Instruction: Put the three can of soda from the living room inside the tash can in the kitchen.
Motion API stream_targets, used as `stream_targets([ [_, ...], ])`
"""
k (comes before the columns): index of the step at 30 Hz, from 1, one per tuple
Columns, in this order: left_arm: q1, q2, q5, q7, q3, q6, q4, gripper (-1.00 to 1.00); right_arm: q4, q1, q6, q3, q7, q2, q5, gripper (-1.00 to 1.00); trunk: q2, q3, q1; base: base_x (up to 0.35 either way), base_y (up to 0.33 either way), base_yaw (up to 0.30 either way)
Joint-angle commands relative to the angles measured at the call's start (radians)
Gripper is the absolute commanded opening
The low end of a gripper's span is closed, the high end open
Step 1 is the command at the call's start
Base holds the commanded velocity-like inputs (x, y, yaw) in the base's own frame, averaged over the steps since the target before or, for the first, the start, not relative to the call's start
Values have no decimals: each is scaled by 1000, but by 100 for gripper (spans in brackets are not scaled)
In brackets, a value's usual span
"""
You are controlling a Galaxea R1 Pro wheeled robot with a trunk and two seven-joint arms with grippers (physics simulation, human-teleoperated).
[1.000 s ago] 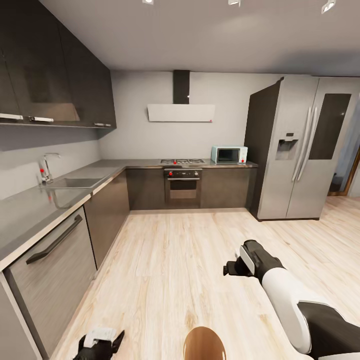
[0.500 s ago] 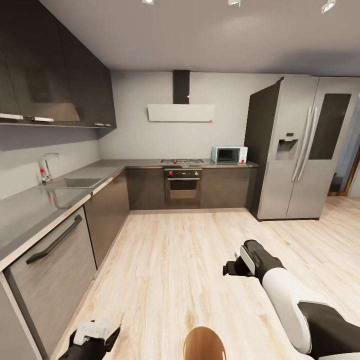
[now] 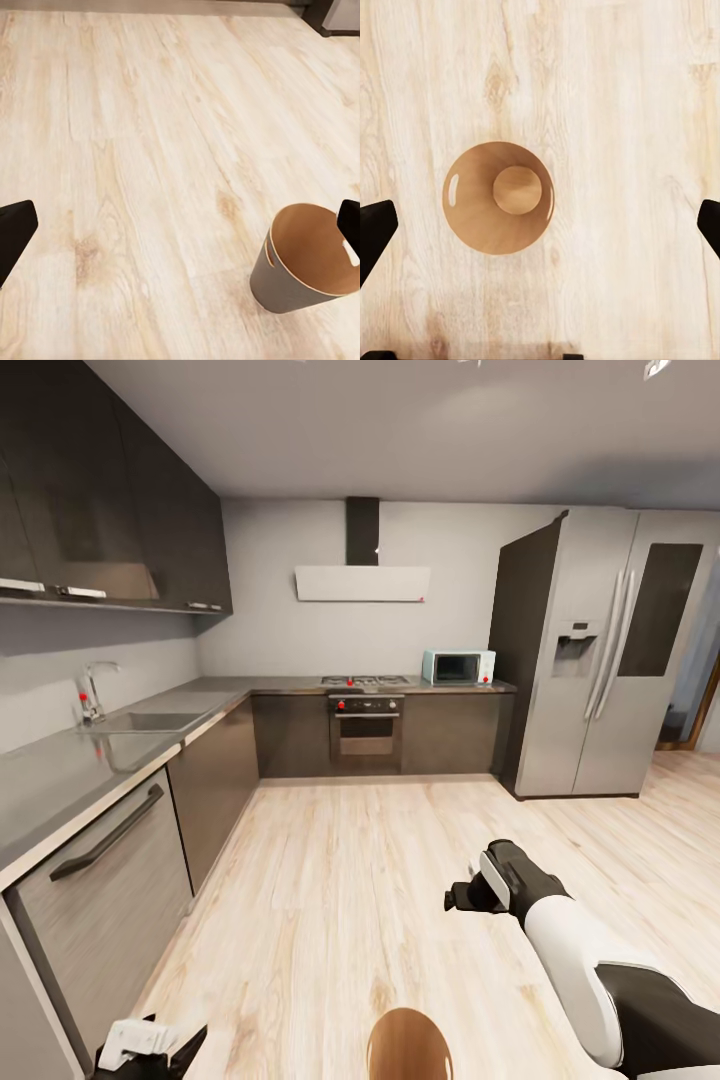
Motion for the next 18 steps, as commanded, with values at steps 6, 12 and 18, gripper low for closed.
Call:
stream_targets([
  [6, -2, -1, 2, -3, 2, -9, 21, 100, 0, 0, 0, 0, 1, 0, 0, 100, -42, -19, 23, 0, 0, 0],
  [12, -4, -2, 3, -5, 2, -15, 29, 100, 0, 0, -1, 0, 1, 0, 1, 100, -84, -38, 46, 0, 0, 0],
  [18, -4, -4, 0, -6, 1, -16, 50, 100, -1, 0, 0, 0, 2, 0, 1, 100, -126, -56, 69, 0, 0, 0],
])
